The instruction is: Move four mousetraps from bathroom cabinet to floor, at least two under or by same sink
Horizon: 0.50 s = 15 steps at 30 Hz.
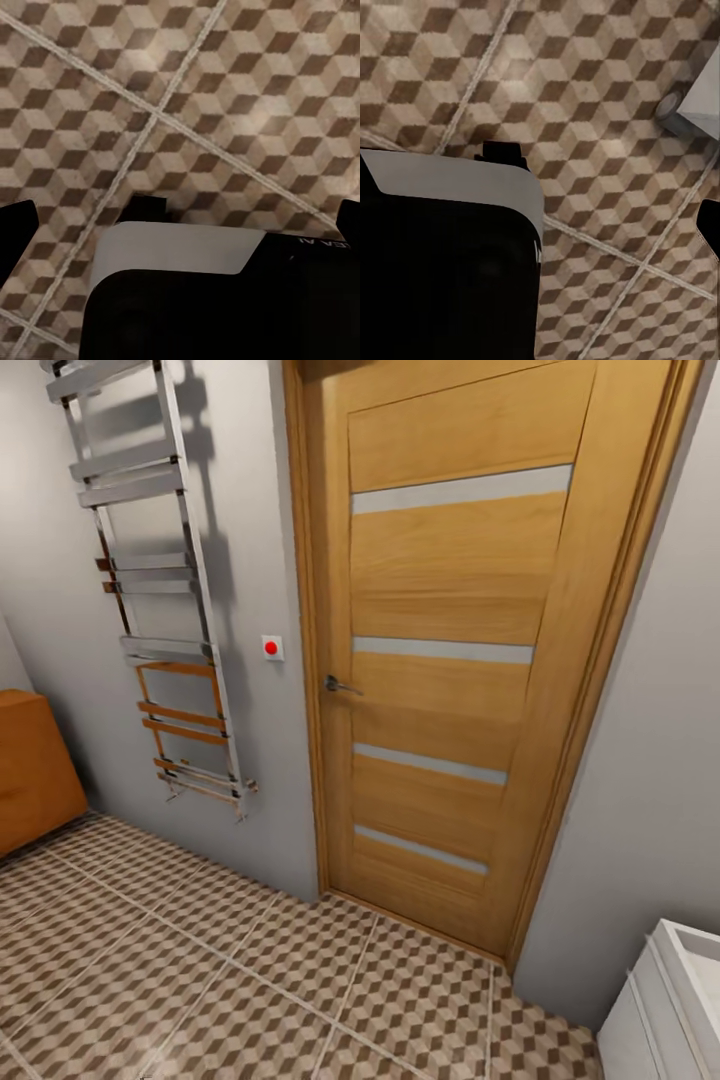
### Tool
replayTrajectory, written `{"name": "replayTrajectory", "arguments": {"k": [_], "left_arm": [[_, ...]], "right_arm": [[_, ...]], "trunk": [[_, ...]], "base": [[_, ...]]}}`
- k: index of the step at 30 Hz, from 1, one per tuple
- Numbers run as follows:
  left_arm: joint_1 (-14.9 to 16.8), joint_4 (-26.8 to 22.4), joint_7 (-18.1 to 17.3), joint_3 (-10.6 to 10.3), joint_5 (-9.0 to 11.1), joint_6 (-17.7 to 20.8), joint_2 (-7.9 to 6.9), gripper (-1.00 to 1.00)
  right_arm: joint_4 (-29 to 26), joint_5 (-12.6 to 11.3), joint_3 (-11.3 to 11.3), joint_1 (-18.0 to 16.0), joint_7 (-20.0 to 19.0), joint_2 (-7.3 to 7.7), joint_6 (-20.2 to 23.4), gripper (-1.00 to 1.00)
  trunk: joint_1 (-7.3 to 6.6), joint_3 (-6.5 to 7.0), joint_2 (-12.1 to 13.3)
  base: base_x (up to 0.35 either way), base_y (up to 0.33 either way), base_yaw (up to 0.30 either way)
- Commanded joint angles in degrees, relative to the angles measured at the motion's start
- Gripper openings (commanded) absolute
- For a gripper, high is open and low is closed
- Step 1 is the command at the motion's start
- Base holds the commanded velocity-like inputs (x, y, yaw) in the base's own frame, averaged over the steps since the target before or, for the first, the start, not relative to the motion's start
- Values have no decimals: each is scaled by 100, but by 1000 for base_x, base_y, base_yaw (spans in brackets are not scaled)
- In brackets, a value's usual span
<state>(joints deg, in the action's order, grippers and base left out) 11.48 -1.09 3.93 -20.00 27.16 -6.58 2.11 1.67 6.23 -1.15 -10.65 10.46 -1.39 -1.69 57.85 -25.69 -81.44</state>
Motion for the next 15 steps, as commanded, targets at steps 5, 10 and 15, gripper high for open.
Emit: {"name": "replayTrajectory", "arguments": {"k": [5, 10, 15], "left_arm": [[4, 4, 20, -50, 41, -14, 1, 100], [2, 15, 14, -39, 49, 27, 60, 100], [3, 38, 2, -32, 63, 49, 151, 100]], "right_arm": [[18, 54, -8, -9, 33, -1, -12, 100], [18, 54, -8, -7, 42, -1, -8, 100], [18, 58, -8, -7, 43, -1, -7, 100]], "trunk": [[0, -6, -3], [0, -6, -3], [0, -6, -3]], "base": [[0, 0, 300], [0, 0, 300], [0, 0, 300]]}}
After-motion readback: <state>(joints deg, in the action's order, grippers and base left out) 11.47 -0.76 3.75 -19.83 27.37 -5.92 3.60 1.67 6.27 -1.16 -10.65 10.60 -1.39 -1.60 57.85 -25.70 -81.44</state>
